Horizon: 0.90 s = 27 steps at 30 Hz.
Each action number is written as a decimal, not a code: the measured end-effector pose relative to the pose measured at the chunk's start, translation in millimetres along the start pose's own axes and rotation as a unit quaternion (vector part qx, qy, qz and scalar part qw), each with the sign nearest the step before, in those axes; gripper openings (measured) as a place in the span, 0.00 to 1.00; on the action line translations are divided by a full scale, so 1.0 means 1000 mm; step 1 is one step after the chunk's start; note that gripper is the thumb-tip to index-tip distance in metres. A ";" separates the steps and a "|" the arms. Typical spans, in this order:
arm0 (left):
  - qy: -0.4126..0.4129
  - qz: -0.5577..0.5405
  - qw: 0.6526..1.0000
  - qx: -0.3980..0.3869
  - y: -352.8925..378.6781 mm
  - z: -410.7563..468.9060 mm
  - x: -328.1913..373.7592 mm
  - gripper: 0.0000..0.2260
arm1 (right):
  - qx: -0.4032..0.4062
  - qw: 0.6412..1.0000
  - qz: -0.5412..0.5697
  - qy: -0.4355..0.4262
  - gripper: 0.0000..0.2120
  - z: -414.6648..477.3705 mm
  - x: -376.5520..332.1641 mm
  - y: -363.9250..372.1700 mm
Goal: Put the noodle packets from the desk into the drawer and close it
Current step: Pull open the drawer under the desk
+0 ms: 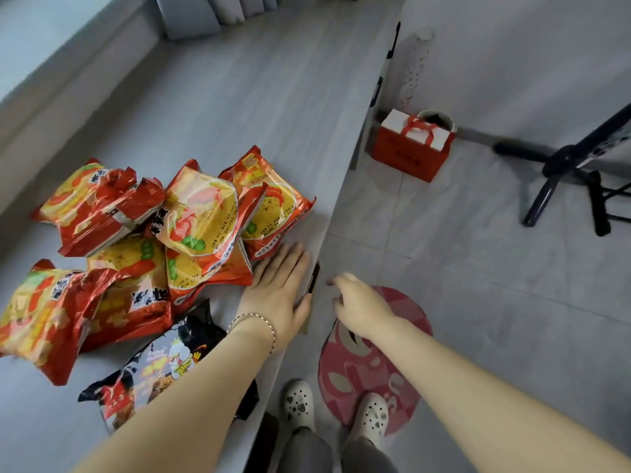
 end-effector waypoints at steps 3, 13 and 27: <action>0.002 -0.035 0.999 -0.002 0.007 0.001 -0.003 0.28 | -0.072 0.993 -0.083 -0.043 0.27 0.023 -0.007 0.037; -0.006 -0.043 0.999 0.005 0.004 0.002 -0.006 0.29 | -0.105 0.966 -0.235 -0.032 0.28 0.031 -0.008 0.060; -0.018 -0.012 1.000 0.017 -0.003 -0.001 -0.003 0.32 | 0.299 0.935 0.104 0.159 0.13 -0.074 0.064 -0.102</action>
Point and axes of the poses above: each hand's wrist, its own z-axis towards the middle knuckle, its own y-axis out of the palm, x = y × z, the point moved 9 cm from there along z, towards the middle knuckle, and after that the axes turned 12 degrees about z, right-handed, at the moved point
